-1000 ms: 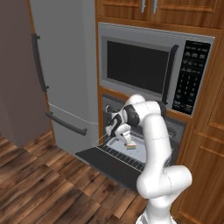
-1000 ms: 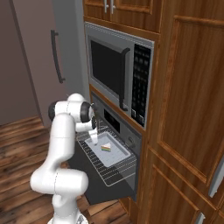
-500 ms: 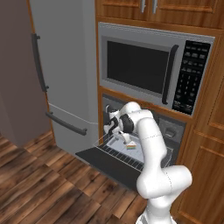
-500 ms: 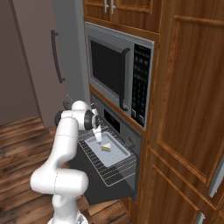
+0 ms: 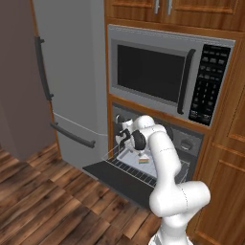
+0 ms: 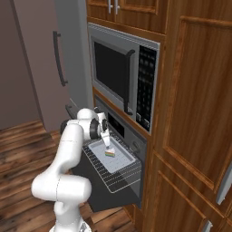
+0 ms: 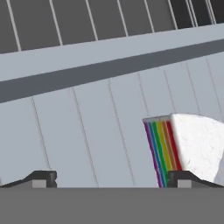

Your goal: Take the baked cake out of the oven and place it on the plate for cooling. Then close the oven door.

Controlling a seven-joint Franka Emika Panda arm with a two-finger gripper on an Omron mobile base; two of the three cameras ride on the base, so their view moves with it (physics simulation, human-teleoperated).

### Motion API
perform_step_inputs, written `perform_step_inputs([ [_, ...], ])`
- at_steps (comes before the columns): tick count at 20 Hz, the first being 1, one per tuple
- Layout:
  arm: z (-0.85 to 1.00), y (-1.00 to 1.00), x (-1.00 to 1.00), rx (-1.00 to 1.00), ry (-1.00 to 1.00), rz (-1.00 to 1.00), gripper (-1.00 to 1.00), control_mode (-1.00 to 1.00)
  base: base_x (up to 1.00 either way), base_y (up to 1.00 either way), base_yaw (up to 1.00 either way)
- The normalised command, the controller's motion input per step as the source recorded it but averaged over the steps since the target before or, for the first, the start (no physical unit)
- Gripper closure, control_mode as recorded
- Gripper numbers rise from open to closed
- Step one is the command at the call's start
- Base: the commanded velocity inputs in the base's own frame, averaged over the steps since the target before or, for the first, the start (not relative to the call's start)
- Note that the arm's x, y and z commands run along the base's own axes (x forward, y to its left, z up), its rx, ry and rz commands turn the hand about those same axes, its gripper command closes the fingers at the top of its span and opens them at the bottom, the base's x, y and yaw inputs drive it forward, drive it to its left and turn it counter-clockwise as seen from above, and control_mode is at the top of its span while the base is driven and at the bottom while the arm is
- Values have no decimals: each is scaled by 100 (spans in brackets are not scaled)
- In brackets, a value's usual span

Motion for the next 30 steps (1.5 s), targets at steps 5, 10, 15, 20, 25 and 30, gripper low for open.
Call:
perform_step_inputs([
  [5, 0, -28, -28, 0, 0, -5, -100, -100, 0, 0, 0],
  [10, 4, -14, -36, 0, 3, -14, -100, -100, 0, 0, 0],
  [15, 6, -35, -28, 0, 3, -9, -100, -100, 0, 0, 0],
  [20, -3, -19, -1, 2, 1, -2, -100, -100, 0, 0, 0],
  [25, -11, -19, 0, 4, -1, 0, -100, -100, 0, 0, 0],
  [30, -31, -22, -4, 3, 0, 0, -100, -100, 0, 0, 0],
])
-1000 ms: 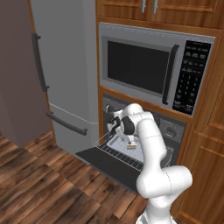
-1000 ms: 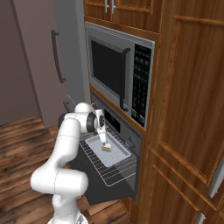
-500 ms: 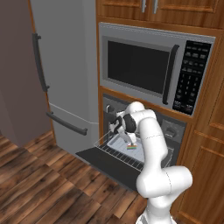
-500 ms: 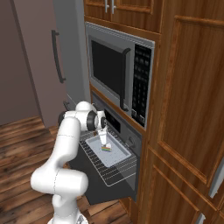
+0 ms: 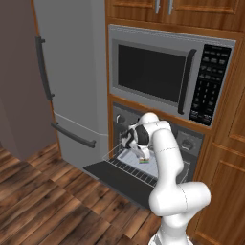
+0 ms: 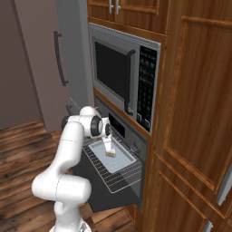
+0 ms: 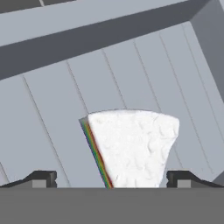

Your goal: Take the baked cake out of the oven and place it on the plate for cooling. Then close the oven door.

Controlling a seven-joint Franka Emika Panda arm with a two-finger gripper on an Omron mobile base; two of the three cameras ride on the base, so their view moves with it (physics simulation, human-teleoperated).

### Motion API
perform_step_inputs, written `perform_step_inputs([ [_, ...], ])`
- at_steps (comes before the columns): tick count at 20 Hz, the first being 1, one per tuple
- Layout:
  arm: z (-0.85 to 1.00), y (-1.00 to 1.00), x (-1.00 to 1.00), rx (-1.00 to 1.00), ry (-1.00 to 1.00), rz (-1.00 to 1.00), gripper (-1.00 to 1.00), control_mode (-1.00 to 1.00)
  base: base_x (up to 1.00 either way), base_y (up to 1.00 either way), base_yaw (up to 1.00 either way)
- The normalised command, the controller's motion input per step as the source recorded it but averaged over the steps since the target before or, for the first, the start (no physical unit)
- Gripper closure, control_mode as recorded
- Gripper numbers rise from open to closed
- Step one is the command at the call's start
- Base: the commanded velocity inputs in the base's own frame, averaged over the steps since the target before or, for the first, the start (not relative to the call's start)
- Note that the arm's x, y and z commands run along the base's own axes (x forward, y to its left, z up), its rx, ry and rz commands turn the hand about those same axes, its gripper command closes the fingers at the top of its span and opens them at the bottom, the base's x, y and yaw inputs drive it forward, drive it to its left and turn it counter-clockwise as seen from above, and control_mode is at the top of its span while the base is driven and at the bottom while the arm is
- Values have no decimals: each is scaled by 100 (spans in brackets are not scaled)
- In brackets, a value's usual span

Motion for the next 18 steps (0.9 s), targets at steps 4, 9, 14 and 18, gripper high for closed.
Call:
perform_step_inputs([
  [4, -32, -27, -15, 3, 0, 0, -100, -100, 0, 0, 0],
  [9, -27, -5, -12, 8, -5, 0, 100, -100, 0, 0, 0],
  [14, -12, 0, -1, 4, -8, 0, 100, -100, 0, 0, 0],
  [18, 0, 6, -8, 1, -3, 0, 100, -100, 0, 0, 0],
])
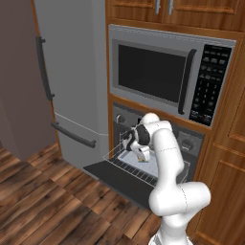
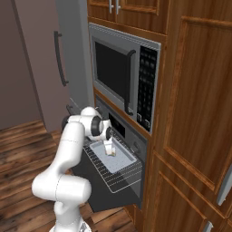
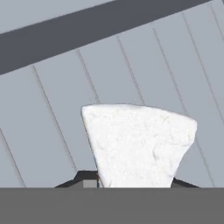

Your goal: Take the baked cake out of the oven and place it on the plate for cooling. Then close the oven door.

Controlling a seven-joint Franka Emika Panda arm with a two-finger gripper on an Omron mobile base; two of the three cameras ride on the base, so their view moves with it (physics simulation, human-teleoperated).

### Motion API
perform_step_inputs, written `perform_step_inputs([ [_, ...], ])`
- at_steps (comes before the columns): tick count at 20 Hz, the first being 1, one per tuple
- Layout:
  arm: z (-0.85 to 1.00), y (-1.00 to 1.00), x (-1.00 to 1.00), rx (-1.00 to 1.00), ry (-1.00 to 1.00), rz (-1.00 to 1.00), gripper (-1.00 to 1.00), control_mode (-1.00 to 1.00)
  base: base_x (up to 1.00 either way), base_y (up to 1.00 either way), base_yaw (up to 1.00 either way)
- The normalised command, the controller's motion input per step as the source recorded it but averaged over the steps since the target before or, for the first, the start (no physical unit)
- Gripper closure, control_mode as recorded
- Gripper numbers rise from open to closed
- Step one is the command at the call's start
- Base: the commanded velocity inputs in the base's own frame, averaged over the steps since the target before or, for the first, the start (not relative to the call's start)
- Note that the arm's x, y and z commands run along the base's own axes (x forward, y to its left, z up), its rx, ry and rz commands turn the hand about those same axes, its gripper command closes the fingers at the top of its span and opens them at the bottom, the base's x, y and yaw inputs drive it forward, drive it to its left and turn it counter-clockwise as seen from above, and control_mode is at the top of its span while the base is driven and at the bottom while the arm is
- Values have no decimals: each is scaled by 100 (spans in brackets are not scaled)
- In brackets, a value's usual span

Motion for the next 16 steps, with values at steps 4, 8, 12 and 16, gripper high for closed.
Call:
perform_step_inputs([
  [4, 0, 38, -69, 1, -8, 0, 100, -100, 0, 0, 0],
  [8, 15, 24, -73, 0, -2, 2, 100, -100, 0, 0, 0],
  [12, 44, 4, -71, 3, -5, 23, 100, -100, 0, 0, 0],
  [16, 96, 6, -39, 9, -19, 19, 100, -100, 0, 0, 0],
])
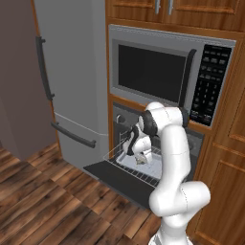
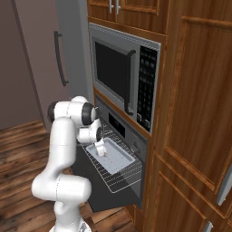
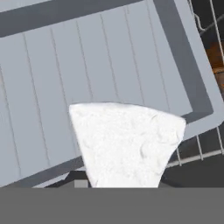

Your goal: Take the baked cake out of the oven and place it on the plate for cooling. Then close the oven door.

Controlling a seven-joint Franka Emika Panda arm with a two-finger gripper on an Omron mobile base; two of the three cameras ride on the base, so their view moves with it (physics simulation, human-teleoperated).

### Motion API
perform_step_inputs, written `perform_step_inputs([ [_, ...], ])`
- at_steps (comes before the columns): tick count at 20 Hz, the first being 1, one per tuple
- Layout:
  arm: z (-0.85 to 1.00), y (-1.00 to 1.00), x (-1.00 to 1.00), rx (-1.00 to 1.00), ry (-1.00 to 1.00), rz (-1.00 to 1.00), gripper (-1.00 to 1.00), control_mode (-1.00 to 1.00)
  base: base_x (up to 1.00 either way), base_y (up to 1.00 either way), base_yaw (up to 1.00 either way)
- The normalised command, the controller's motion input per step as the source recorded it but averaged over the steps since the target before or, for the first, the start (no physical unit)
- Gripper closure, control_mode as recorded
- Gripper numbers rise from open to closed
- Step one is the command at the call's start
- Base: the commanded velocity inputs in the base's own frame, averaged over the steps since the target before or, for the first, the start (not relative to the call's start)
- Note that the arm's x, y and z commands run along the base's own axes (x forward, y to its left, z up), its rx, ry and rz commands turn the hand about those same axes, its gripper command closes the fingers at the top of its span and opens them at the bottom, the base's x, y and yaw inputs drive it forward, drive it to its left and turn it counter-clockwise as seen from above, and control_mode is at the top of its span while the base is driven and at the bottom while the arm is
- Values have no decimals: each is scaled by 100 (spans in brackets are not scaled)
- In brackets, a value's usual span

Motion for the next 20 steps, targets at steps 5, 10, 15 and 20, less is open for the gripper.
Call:
perform_step_inputs([
  [5, 100, 47, -3, 3, -14, 15, 100, -100, 0, 0, 0],
  [10, 100, 50, 9, 2, -24, 15, 100, -100, 0, 0, 0],
  [15, 100, 57, 17, 2, -2, 17, 100, -100, 0, 0, 0],
  [20, 100, 15, 15, -4, 24, 8, 100, -100, 0, 0, 0],
])
